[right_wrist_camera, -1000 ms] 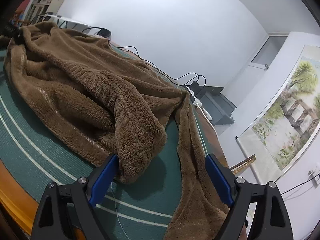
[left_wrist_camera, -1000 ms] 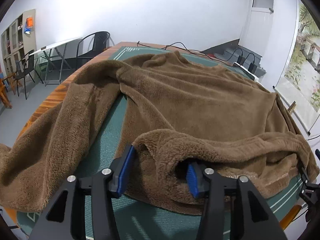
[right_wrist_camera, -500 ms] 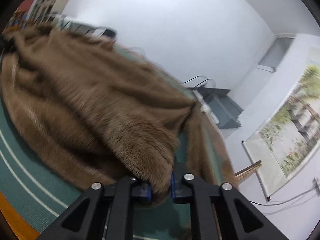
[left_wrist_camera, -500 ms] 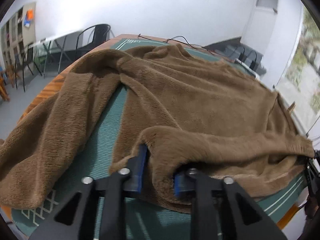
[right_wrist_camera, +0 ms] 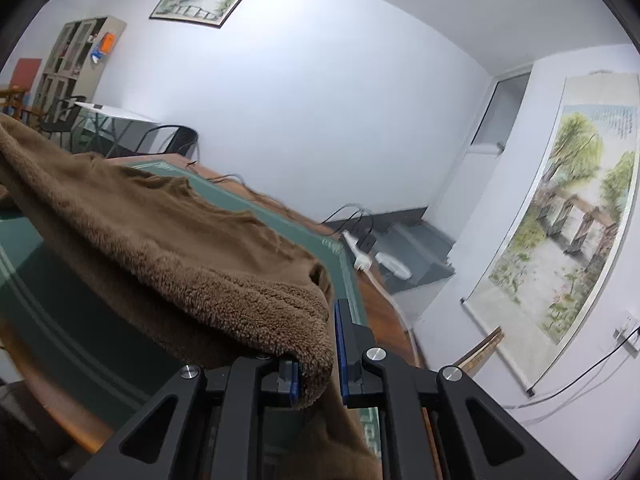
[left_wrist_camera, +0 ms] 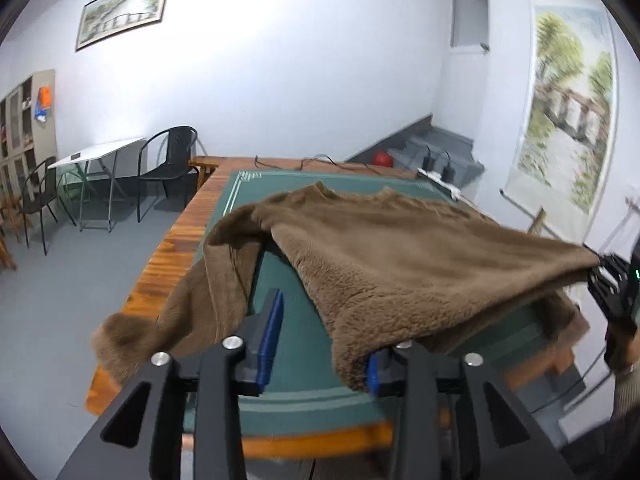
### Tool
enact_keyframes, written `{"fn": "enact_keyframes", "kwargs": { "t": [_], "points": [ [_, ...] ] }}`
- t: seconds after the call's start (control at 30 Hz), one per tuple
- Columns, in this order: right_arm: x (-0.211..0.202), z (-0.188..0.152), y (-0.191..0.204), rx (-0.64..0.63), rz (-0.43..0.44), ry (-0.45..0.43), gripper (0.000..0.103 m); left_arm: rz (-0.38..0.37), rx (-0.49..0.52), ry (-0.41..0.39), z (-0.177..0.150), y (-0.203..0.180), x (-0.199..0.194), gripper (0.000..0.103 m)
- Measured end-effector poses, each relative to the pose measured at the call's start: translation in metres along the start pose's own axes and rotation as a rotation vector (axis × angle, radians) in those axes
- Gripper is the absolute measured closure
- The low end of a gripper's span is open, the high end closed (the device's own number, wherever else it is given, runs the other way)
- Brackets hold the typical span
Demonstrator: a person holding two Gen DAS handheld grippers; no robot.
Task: Fold clothes
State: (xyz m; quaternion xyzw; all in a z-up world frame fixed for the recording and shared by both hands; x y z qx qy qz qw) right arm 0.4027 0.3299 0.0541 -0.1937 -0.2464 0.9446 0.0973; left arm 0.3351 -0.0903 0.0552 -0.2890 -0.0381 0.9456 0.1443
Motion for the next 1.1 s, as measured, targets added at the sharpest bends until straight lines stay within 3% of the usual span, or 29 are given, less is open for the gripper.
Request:
{"fn": "enact_keyframes", "kwargs": {
  "t": [0.1, 0.27, 0.37, 0.43, 0.5, 0.53, 0.67, 0.9, 1.1],
  "points": [
    [-0.007, -0.011, 0.000, -0.002, 0.043, 0.054, 0.091, 0.005, 0.024, 0.080, -0.021, -0.003, 0.012, 0.060],
    [0.004, -0.049, 0.022, -0.046, 0.165, 0.199, 0.091, -0.009, -0.006, 0.286, -0.062, 0.014, 0.059, 0.059],
    [0.009, -0.067, 0.034, -0.076, 0.246, 0.266, 0.090, -0.016, 0.070, 0.425, -0.086, 0.016, 0.083, 0.047],
    [0.010, -0.075, 0.036, -0.102, 0.275, 0.282, 0.080, -0.013, 0.153, 0.452, -0.093, 0.011, 0.086, 0.047],
    [0.007, -0.079, 0.031, -0.111, 0.276, 0.274, 0.038, -0.012, 0.232, 0.448, -0.093, 0.007, 0.081, 0.046],
    [0.003, -0.080, 0.026, -0.108, 0.271, 0.260, 0.031, -0.023, 0.255, 0.438, -0.091, 0.007, 0.076, 0.045],
    [0.003, -0.052, 0.004, -0.045, 0.299, 0.197, 0.028, -0.072, 0.295, 0.375, -0.075, 0.014, 0.052, 0.023],
    [0.002, -0.001, -0.034, 0.068, 0.349, 0.084, 0.028, -0.064, 0.228, 0.197, -0.017, 0.028, 0.011, 0.023],
    [-0.002, 0.067, -0.076, 0.189, 0.385, -0.068, 0.028, -0.116, 0.027, 0.072, 0.074, 0.043, 0.015, 0.019]
  ]
}}
Point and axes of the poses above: each gripper's, at about its wrist camera, not at the fingertips, and x roughly the way its jaws point, y to its left, z to its top, the point moved 1 cm from there along x, roughly the way its jaws point, and after that the axes turned 5 degrees about -z, right-handed, at the moved point
